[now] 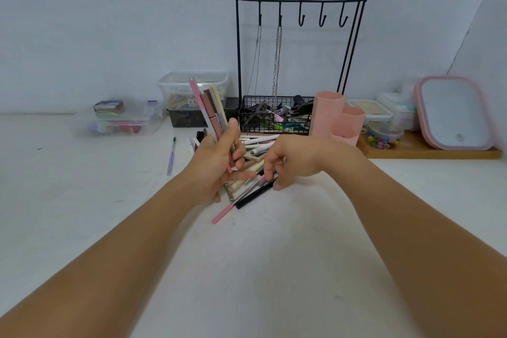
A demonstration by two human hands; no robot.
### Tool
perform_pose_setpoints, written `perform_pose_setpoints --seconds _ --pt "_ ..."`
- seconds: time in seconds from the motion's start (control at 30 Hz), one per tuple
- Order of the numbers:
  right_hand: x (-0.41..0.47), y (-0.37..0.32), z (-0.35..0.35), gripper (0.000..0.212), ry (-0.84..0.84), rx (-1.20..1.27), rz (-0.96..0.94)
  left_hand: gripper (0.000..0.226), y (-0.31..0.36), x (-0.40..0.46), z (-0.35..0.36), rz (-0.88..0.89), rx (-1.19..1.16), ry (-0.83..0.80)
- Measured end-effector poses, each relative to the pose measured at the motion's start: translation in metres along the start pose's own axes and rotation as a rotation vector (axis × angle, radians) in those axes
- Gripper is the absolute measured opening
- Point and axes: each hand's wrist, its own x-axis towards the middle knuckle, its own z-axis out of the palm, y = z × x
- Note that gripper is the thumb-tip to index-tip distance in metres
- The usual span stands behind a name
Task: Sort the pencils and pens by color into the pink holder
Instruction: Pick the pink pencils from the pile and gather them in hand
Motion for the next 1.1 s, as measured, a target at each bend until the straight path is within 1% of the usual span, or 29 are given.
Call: perform_pose_setpoints --seconds 0.07,0.13,0.2,0.27,0.4,0.5,0.6,0.73,0.87,0.93,1.0,1.1 --pt "-0.001 0.002 -0.001 0.021 -0.035 -0.002 0.001 0.044 0.0 0.001 -0.001 0.012 -0.001 0.01" --pt "-0.005 0.005 -0.004 0.017 -0.061 0.019 -0.007 0.045 0.0 0.003 -0.003 0.032 0.004 0.029" --pt "-0.01 0.01 -0.01 0.013 -0.051 0.048 -0.013 0.047 -0.001 0.004 -0.004 0.069 0.008 0.055" --pt "-0.016 0.014 -0.016 0.013 -0.007 0.113 -0.016 0.047 -0.004 0.006 -0.004 0.101 0.03 0.084" --pt "-0.025 0.016 -0.021 0.008 0.027 0.506 -0.056 0.042 -0.005 0.006 -0.004 0.097 0.049 0.109" --pt "-0.028 0.016 -0.023 0.008 0.055 0.664 -0.056 0.045 -0.005 0.004 -0.001 0.051 0.039 0.101" --pt "-0.027 0.019 -0.025 0.009 0.109 0.722 -0.041 0.047 -0.004 0.003 -0.001 0.02 0.034 0.107" --pt "-0.028 0.022 -0.03 0.009 0.264 0.718 -0.047 0.039 -0.004 0.002 -0.001 0.009 0.029 0.116" --pt "-0.036 0.02 -0.038 0.018 0.241 0.673 -0.049 0.03 -0.005 0.001 0.0 -0.008 0.061 0.075" --pt "-0.035 0.016 -0.038 0.018 0.315 0.717 -0.065 0.024 -0.006 0.0 -0.001 -0.02 0.06 0.05" --pt "-0.033 0.015 -0.038 0.02 0.427 0.831 -0.072 0.026 -0.006 0.001 -0.002 -0.026 0.064 0.024" --pt "-0.031 0.012 -0.037 0.025 0.468 0.934 -0.083 0.039 -0.005 0.001 -0.001 -0.019 0.036 -0.009"
